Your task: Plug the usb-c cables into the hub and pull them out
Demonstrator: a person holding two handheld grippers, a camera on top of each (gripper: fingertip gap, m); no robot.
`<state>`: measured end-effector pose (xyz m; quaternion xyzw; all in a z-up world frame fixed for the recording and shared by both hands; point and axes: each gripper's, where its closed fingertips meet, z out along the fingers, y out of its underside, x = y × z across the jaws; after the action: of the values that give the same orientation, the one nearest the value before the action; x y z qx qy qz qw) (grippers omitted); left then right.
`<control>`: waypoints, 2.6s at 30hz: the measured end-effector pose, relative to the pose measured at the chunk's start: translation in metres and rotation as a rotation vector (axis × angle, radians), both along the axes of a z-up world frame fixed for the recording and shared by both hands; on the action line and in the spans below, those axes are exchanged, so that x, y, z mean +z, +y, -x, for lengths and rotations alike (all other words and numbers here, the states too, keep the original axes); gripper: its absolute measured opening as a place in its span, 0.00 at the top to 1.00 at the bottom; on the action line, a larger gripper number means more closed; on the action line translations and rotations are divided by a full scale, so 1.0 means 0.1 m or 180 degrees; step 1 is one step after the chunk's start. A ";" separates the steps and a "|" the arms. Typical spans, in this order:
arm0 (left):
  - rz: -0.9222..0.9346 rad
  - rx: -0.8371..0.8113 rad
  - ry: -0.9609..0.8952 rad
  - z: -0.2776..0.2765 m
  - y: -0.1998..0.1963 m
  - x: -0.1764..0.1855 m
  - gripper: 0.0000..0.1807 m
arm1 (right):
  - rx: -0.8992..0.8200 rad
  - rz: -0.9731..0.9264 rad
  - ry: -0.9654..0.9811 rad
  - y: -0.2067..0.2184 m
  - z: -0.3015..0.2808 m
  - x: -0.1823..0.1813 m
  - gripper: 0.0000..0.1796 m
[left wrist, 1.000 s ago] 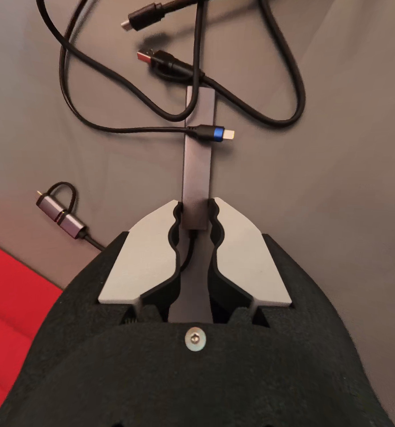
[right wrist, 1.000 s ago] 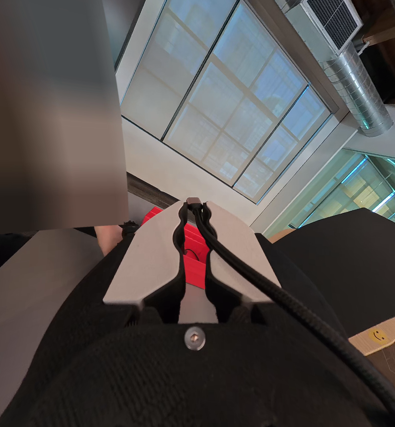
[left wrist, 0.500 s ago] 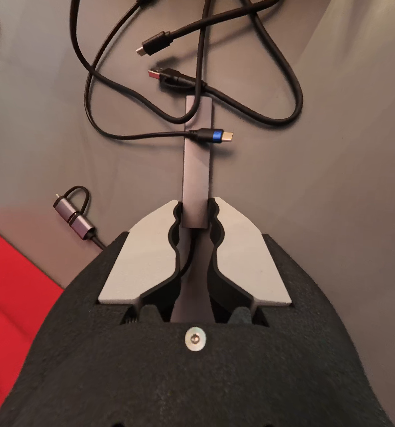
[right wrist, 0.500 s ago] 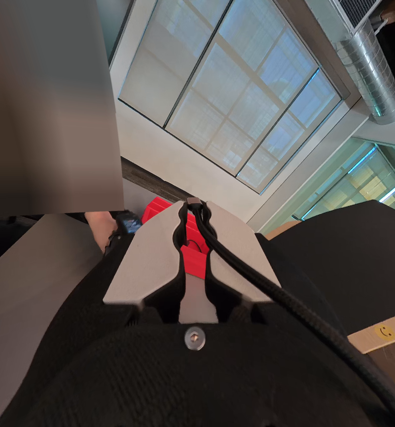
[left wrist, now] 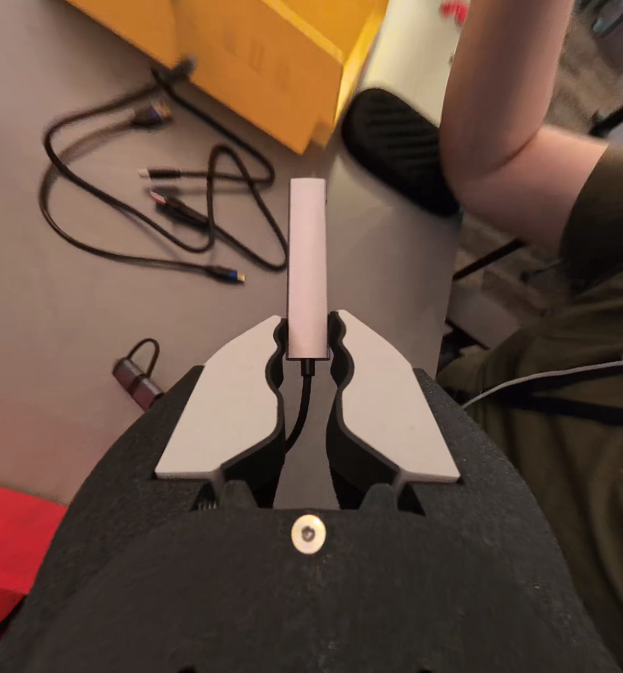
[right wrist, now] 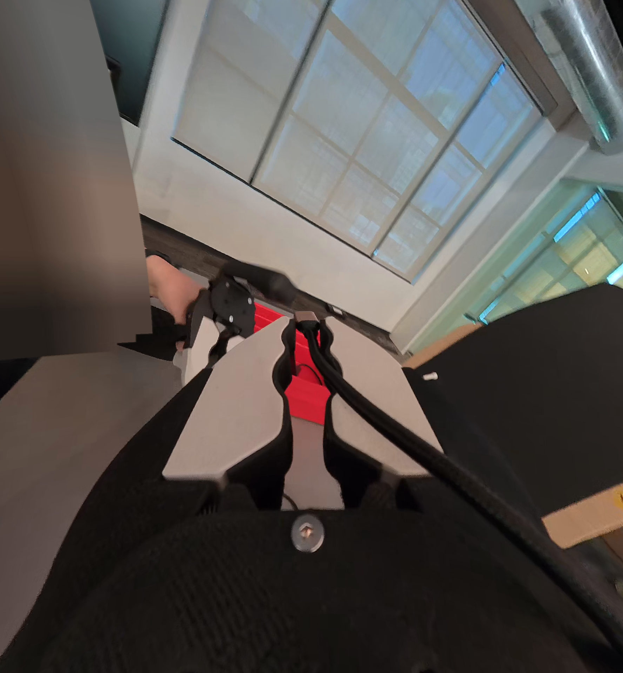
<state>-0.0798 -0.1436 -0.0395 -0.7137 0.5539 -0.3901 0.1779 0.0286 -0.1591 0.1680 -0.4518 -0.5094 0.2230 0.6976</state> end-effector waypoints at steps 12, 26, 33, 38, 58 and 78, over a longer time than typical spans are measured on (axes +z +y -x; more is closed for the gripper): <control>-0.0185 0.1162 -0.1744 -0.34 0.87 1.05 0.88 | -0.1263 -0.0199 -0.0125 0.62 0.41 -0.29 0.93; -0.0048 0.1572 -0.2146 -0.22 1.10 0.93 0.88 | -0.1751 -0.0440 -0.0682 0.97 0.62 -0.77 0.93; -0.0120 0.1585 -0.2226 -0.23 1.07 0.96 0.88 | -0.1748 -0.0288 -0.0577 1.02 0.65 -0.83 0.93; -0.0166 0.1565 -0.2244 -0.26 1.03 0.98 0.88 | -0.1804 -0.0326 -0.0513 1.03 0.62 -0.79 0.93; -0.0727 0.1667 -0.2167 -0.30 1.00 1.04 0.88 | -0.1895 -0.0186 -0.0415 1.05 0.57 -0.77 0.93; -0.0813 0.1831 -0.2202 -0.28 1.03 1.05 0.88 | -0.1925 -0.0245 -0.0321 1.04 0.56 -0.73 0.93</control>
<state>-0.0520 -0.0408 0.0660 -0.6386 0.2853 -0.4687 0.5395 -0.0272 -0.0549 0.0951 -0.5666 -0.3939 -0.0369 0.7228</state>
